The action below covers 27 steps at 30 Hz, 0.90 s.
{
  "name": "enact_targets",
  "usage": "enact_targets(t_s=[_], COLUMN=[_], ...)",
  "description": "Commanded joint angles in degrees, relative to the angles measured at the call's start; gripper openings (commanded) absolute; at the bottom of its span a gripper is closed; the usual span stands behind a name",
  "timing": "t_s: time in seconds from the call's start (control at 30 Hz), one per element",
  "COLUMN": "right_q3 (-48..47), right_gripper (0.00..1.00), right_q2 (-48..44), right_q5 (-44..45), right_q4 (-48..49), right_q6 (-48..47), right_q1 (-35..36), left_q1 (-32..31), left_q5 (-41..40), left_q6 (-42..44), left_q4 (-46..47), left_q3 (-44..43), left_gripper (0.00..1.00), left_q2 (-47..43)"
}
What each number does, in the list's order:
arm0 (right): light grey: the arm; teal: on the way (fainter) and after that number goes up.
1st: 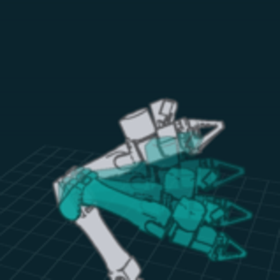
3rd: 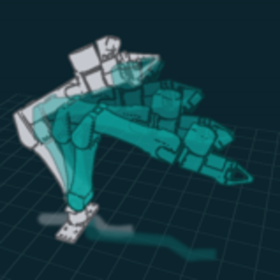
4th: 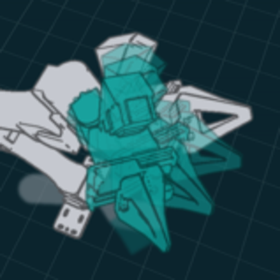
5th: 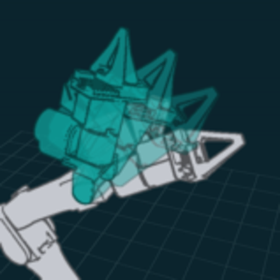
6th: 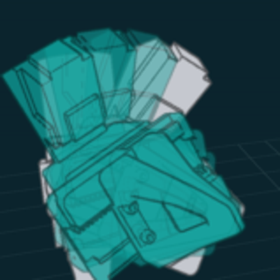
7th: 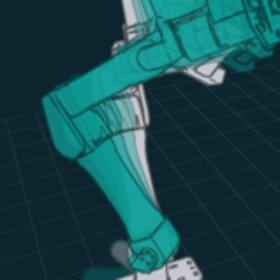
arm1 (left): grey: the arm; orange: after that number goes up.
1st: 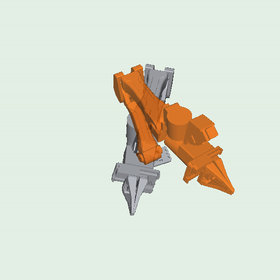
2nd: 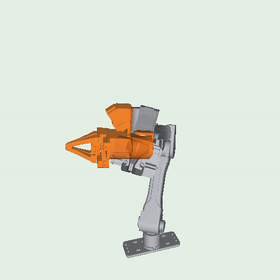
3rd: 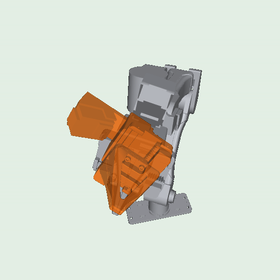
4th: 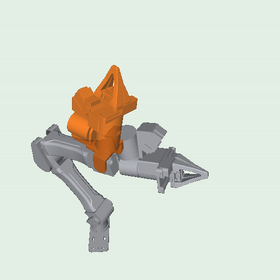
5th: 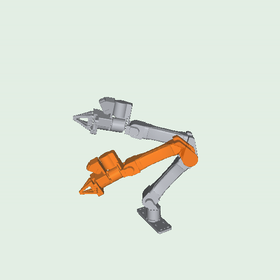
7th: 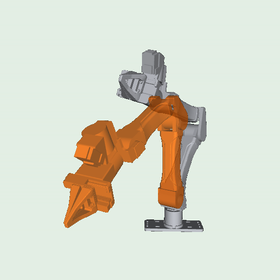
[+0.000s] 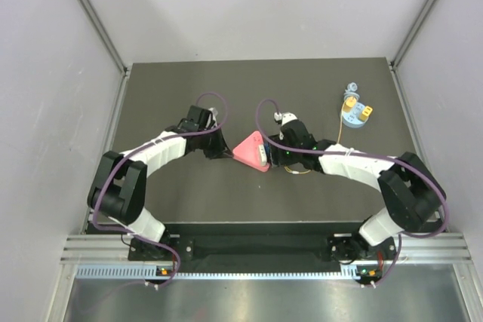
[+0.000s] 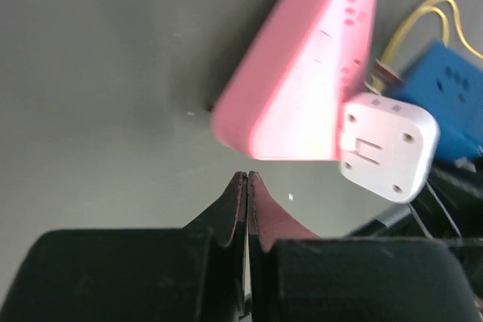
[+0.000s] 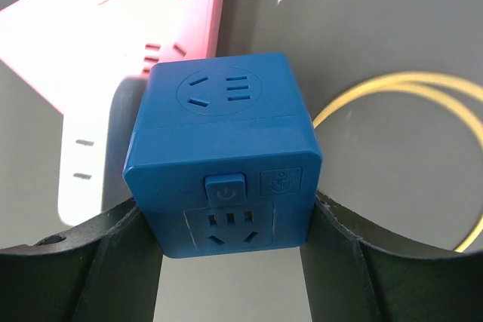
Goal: Insert the plug
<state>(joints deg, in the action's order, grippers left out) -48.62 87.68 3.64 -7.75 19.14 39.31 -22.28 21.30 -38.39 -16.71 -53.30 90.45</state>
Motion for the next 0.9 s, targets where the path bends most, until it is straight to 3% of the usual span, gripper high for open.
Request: enact_targets(t_s=[0.0,0.17,0.2,0.27,0.43,0.67,0.87], right_q3=[1.6,1.4,1.6,1.2,-0.7,-4.0,-13.9], right_gripper=[0.0,0.0,0.0,0.0,0.0,0.0,0.0], right_q2=[-3.6,-2.1,-1.9,-1.9,-4.4,-11.4,-8.5], right_q5=[4.2,6.1,5.2,5.1,7.3,6.3,3.0], right_q4=[3.1,3.4,4.1,3.5,-5.2,-14.5,-23.2], right_q6=[9.5,17.6,18.0,18.7,18.7,4.7,-6.8], right_q1=[3.0,9.0,10.6,12.6,12.9,4.7,-2.6], left_q1=[1.6,5.1,5.2,5.6,5.6,5.5,4.4], left_q5=[-4.6,-9.8,-11.5,-11.8,-6.8,-4.5,0.6], left_q6=[0.3,1.1,1.3,1.1,-0.1,1.4,0.4], left_q4=[-1.6,-4.0,-3.9,-3.7,-2.3,-0.7,3.4], left_q3=[-0.4,-1.8,-2.1,-2.0,-3.3,-9.2,-15.9], left_gripper=[0.0,0.0,0.07,0.09,0.0,0.0,0.0], left_q2=[-2.7,-5.0,-5.2,-5.0,-0.5,7.6,14.7])
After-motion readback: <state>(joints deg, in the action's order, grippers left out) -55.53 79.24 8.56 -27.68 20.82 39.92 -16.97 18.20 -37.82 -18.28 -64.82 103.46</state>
